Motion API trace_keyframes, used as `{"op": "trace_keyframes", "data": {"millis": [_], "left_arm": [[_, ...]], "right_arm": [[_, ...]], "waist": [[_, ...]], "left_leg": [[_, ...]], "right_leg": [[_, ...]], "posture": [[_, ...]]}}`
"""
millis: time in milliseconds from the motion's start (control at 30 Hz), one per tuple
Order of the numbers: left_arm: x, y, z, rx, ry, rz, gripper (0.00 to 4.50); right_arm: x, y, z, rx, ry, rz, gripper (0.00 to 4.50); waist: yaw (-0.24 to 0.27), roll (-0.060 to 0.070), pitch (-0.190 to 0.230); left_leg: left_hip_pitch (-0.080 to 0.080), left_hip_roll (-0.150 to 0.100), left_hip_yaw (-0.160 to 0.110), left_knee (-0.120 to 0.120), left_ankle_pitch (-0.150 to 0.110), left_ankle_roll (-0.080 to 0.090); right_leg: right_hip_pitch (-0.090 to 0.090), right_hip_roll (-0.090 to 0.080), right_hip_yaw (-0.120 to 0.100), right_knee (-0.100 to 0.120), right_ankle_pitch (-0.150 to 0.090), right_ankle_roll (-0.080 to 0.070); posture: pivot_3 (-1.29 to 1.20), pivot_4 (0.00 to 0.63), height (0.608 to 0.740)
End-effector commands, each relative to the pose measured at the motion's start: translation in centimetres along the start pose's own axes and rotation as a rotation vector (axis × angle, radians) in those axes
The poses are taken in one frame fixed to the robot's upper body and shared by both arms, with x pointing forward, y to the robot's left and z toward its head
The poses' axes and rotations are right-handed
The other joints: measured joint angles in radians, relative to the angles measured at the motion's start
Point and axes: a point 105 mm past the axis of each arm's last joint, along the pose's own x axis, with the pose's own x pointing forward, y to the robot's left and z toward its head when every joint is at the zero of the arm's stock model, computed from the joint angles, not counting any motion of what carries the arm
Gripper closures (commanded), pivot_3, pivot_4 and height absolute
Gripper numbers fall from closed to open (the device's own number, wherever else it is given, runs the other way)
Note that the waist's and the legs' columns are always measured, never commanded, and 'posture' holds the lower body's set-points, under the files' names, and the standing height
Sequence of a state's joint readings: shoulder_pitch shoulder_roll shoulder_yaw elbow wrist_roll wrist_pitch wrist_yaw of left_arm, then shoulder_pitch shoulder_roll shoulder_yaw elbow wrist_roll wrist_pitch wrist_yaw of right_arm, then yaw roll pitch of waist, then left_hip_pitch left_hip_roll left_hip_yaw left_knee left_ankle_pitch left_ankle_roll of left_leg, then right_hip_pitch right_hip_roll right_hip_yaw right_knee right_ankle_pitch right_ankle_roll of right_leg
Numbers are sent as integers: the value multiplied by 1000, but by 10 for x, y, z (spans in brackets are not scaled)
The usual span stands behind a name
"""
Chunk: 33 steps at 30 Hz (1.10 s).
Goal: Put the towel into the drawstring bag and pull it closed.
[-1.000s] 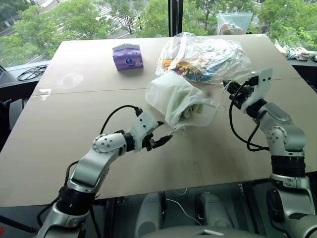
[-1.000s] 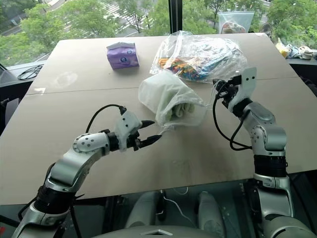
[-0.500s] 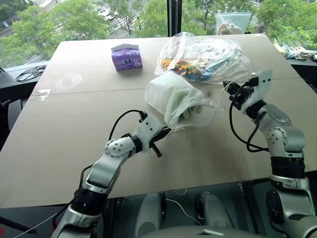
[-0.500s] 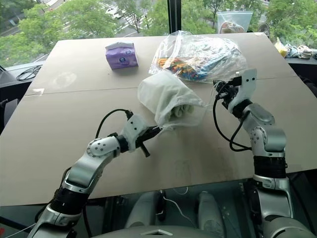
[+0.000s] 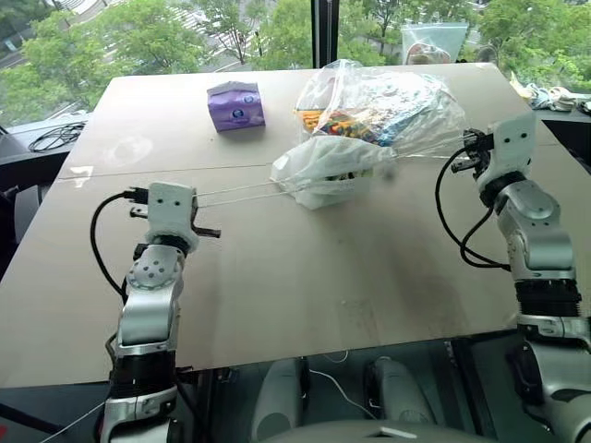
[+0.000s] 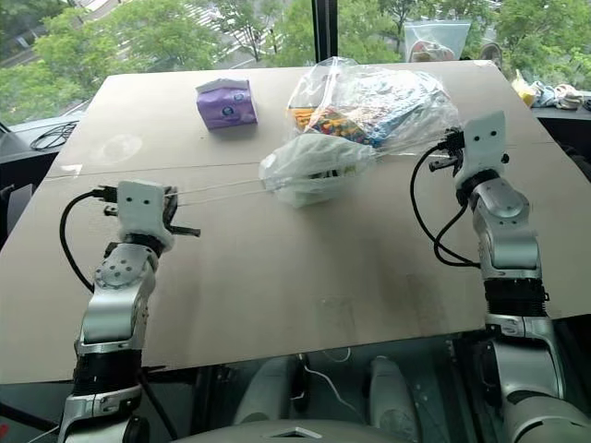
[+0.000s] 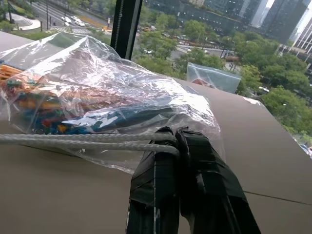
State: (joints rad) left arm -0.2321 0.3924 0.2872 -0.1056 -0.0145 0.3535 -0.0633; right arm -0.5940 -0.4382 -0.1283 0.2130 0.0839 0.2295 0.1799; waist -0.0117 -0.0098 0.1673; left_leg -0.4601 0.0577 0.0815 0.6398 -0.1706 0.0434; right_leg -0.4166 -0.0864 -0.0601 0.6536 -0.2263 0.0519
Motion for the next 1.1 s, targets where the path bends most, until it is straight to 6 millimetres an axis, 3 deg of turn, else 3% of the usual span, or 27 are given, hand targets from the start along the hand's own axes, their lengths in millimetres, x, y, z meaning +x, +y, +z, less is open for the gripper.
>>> {"op": "trace_keyframes", "data": {"millis": [33, 200, 333, 533, 567, 633, 700, 733, 767, 833, 900, 1000, 1100], "left_arm": [[-4, 51, -7, -34, 55, 244, 4453], [-12, 74, -16, -67, 127, 395, 4453], [-19, 97, -22, -102, 186, 533, 4453], [-23, 109, -27, -168, 223, 612, 4453], [-20, 105, -26, -194, 211, 583, 4453], [-5, 83, -13, -212, 151, 428, 4453], [10, 37, 12, -155, 61, 150, 4453], [11, 7, 26, -112, 9, -25, 4453], [7, -20, 38, -73, -39, -188, 4489], [-2, -47, 50, -17, -95, -374, 3815], [-13, -54, 46, 50, -91, -480, 3125], [-30, -52, 27, 117, -32, -582, 1693], [-50, -43, 0, 153, 68, -663, 77]], "right_arm": [[-2, -52, 2, -21, -3, -254, 4500], [-16, -91, -23, 14, 111, -484, 4500], [-36, -115, -49, 167, 218, -677, 4500], [-47, -119, -68, 331, 303, -771, 4500], [-42, -113, -67, 347, 297, -731, 4500], [-18, -76, -54, 377, 257, -464, 4500], [-3, -8, -28, 371, 185, -38, 4500], [-8, 28, -12, 321, 135, 193, 4500], [-20, 58, -1, 279, 92, 394, 4186], [-45, 86, 5, 224, 71, 626, 3676], [-71, 88, -11, 144, 124, 758, 2846], [-96, 73, -37, 74, 203, 847, 2772], [-113, 53, -48, 106, 192, 891, 2772]], "waist": [[1, 0, 0], [1, 0, 0], [0, 0, 0], [-3, 0, 0], [-2, 0, 0], [-3, 0, 0], [-4, 0, 0], [-4, 0, 0], [-3, 0, 0], [1, 0, 0], [1, 0, 0], [2, 0, 0], [-4, 0, 0]], "left_leg": [[0, 0, 0, 0, 0, 0], [0, 0, 0, 0, 0, 0], [0, 0, 0, 0, 0, 0], [0, 0, 1, 0, 0, 0], [0, 0, 1, 0, 0, 0], [0, 0, 1, 0, 0, 0], [1, 0, 1, 0, 0, 0], [1, 0, 1, 0, 0, 0], [1, 0, 1, 0, 0, 0], [0, 0, 0, -2, 0, 0], [0, 0, 0, -2, 0, 0], [0, 0, -1, -3, 0, 0], [0, 0, -1, -4, -1, 0]], "right_leg": [[0, 0, 0, 0, 0, 0], [0, 0, 0, 0, 0, 0], [0, 0, 0, 0, 0, 0], [0, 0, 1, 1, 0, 0], [0, 0, 1, 1, 0, 0], [0, 0, 1, 1, 0, 0], [0, 0, 1, 1, 0, 0], [0, 0, 1, 1, 0, 0], [0, 0, 1, 1, 0, 0], [0, 0, 0, 0, 0, 0], [1, 0, 0, -2, 0, 0], [1, -1, 0, -7, -1, -1], [0, -1, 2, -9, -2, -4]], "posture": [[0, 150, 740], [0, 150, 740], [0, 150, 740], [0, 150, 740], [0, 150, 740], [0, 150, 740], [0, 150, 740], [0, 150, 740], [0, 150, 740], [0, 150, 740], [0, 150, 740], [0, 150, 740], [0, 150, 740]]}}
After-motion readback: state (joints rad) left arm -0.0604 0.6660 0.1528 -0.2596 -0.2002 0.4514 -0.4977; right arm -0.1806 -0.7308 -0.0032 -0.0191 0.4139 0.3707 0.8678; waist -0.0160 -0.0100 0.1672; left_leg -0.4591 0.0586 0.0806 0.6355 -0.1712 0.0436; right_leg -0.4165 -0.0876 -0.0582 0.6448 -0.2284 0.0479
